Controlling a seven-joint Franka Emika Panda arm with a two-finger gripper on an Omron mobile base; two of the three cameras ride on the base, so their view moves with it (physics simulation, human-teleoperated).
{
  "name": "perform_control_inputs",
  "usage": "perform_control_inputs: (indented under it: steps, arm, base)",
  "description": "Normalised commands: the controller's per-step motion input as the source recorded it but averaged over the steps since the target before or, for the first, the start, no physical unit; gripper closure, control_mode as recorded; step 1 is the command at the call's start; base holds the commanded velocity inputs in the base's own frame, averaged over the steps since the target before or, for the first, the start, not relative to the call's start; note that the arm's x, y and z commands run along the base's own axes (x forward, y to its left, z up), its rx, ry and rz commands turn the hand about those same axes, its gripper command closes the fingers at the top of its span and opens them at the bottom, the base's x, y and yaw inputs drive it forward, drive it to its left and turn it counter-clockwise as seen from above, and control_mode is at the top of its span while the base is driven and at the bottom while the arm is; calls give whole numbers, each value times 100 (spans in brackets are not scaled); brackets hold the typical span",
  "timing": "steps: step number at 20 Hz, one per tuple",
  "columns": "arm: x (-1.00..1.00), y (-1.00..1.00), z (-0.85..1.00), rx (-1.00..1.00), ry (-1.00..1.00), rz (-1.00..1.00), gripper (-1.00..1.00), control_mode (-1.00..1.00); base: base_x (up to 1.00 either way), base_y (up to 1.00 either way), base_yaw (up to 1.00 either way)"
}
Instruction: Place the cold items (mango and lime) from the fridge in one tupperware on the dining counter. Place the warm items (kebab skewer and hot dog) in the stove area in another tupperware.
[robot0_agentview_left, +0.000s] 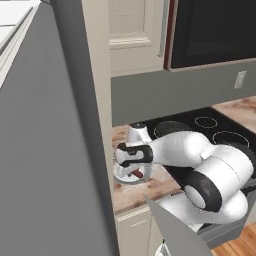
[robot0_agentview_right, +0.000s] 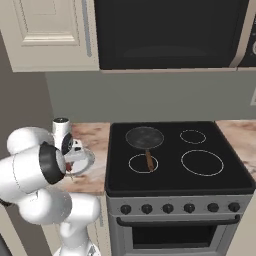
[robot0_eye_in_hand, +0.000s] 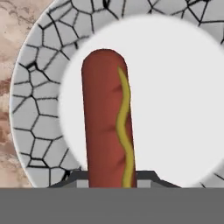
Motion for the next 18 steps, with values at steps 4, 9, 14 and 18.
perform_control_inputs:
  steps: [4,9,14,18]
  arm:
    - [-68,-66,100,1,-22,-14,100,-100]
    - [-100,-76,100,4,-36,-8,100,-100]
    - [-91,-57,100,-10,-29,8,100,-100]
    - [-30,-48,100,-9,-29,35,100,-100]
  base:
    - [0,0,0]
    - [0,0,0]
    - [0,0,0]
    - [0,0,0]
